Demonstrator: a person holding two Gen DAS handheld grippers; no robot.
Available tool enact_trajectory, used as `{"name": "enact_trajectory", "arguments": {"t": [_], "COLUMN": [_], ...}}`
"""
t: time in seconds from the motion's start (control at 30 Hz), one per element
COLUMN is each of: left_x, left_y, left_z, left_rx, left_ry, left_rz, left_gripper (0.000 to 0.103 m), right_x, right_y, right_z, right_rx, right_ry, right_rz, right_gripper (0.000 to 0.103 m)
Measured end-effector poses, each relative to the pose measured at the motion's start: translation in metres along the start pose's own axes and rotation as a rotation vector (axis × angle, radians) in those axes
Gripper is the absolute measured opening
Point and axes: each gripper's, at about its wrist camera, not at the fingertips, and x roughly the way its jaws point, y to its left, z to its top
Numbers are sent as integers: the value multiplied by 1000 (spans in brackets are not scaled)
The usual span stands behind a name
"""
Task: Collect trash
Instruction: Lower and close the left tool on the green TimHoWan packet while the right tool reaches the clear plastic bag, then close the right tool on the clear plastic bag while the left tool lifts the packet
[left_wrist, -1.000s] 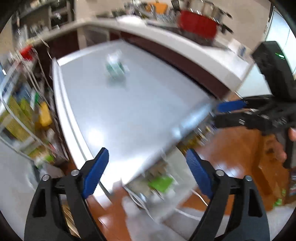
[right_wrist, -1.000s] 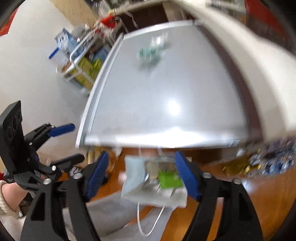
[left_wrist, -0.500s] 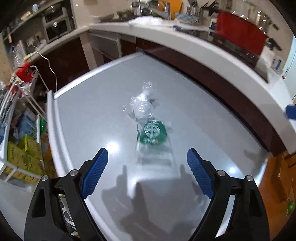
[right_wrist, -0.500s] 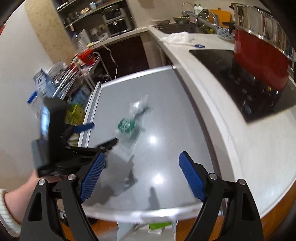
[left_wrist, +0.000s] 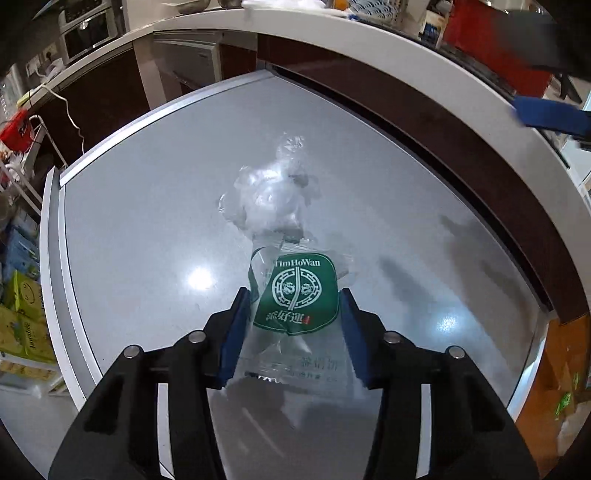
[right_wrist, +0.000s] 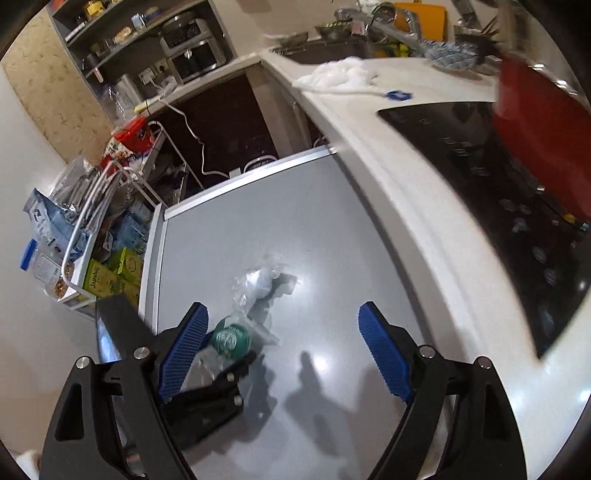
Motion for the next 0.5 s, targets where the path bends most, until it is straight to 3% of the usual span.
{"name": "enact_trajectory", "arguments": {"t": [0.33, 0.5], "left_x": [-47, -60], "left_y": [39, 56], "left_z": [-32, -42], "left_rx": [-85, -119], "left_ry": [-65, -80], "left_rz": [-2, 18], "left_gripper": [48, 48], "right_x": [104, 131], "right_y": [22, 41], "right_z": [20, 17], "right_rx": [122, 117], "right_ry": [165, 183], "right_rz": [-5, -34], "right_gripper": [83, 83]}}
